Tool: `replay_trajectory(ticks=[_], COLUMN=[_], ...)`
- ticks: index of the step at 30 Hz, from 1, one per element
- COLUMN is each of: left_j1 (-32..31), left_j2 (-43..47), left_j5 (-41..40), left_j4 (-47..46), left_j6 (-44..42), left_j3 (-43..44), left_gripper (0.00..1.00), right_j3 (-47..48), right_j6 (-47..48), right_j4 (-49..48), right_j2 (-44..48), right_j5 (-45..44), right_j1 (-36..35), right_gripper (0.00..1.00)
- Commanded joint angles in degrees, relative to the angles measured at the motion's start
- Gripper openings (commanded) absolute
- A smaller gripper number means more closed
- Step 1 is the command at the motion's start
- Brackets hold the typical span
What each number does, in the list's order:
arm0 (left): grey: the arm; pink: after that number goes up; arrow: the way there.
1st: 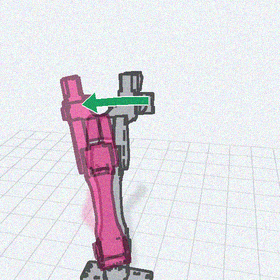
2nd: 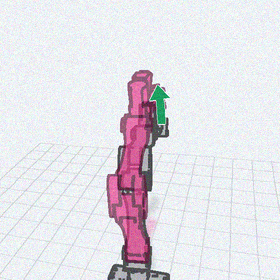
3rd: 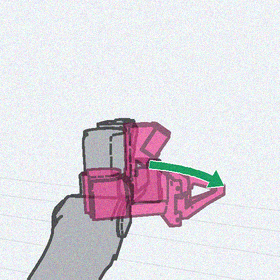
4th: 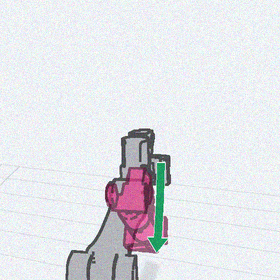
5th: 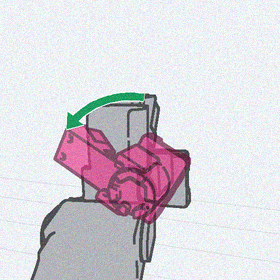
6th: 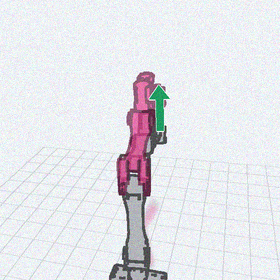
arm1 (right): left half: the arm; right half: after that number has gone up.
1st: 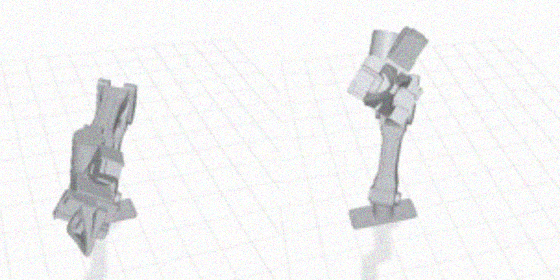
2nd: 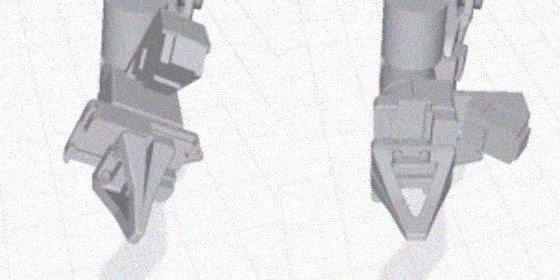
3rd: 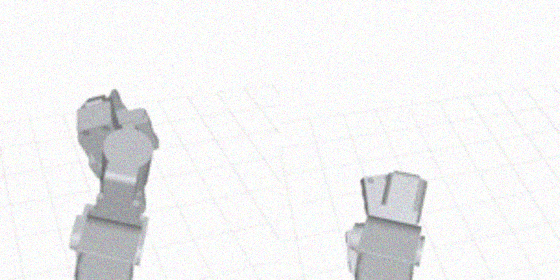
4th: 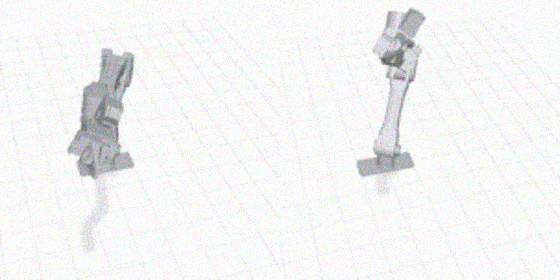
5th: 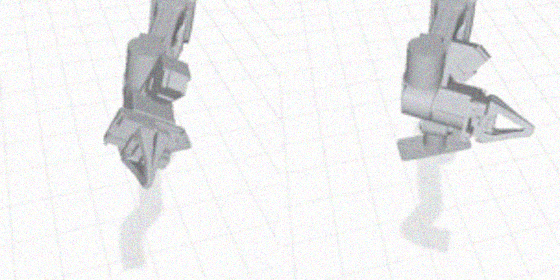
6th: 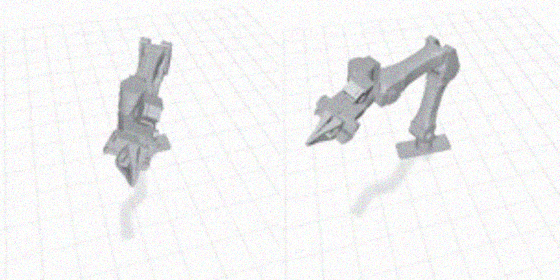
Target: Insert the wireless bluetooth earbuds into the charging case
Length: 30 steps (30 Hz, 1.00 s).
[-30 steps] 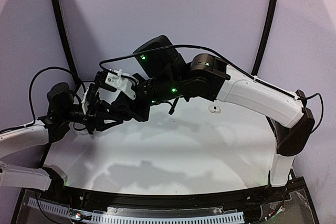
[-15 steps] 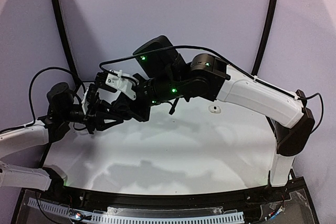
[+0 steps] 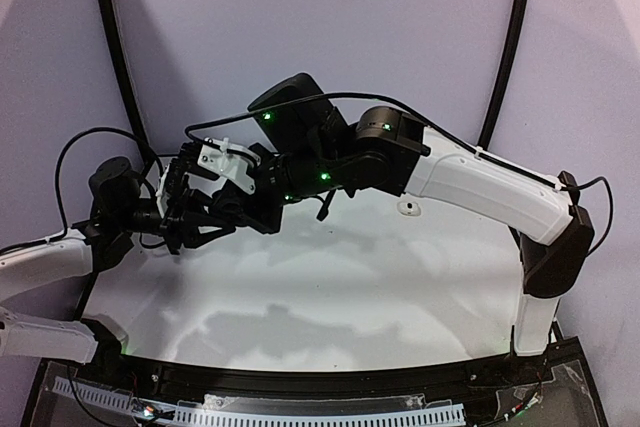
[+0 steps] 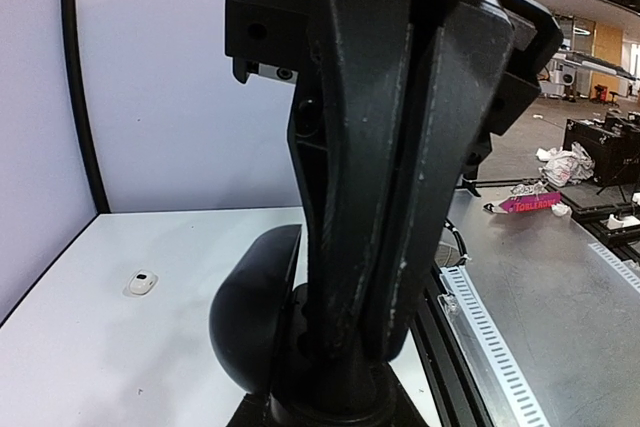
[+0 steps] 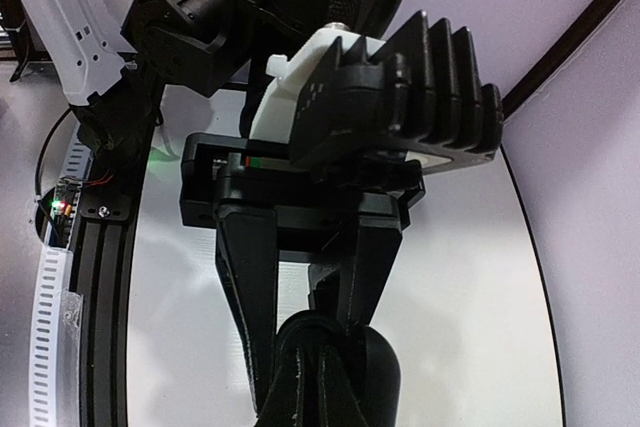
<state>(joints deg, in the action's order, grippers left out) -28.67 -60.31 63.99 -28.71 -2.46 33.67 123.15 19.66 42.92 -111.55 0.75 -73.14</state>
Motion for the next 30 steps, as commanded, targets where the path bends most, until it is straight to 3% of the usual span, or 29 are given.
replay_trajectory(ticks=[1, 8, 20, 30], left_j1=[-0.25, -0.25, -0.26, -0.26], left_j2=[1.01, 0.82, 0.73, 0.72], left_j5=[-0.18, -0.11, -0.19, -1.07], left_j4=[-2.43, -5.27, -4.14, -3.51], left_j6=[0.89, 5.87, 6.21, 6.07], left_j3=[0.71, -0.29, -0.86, -1.06], left_gripper=[0.01, 0.01, 0.01, 0.01], right_j3=[0.03, -0.18, -3.19, -12.21], right_j6=[-0.23, -1.56, -2.80, -6.01], right_j4=[-0.98, -1.13, -8.46, -19.54], right_j2=[-1.66, -0.42, 5.57, 13.17], right_j5=[-1.88, -2.47, -2.38, -2.63], right_j1=[-0.65, -0.64, -0.66, 0.49], right_gripper=[0.01, 0.19, 0.27, 0.33])
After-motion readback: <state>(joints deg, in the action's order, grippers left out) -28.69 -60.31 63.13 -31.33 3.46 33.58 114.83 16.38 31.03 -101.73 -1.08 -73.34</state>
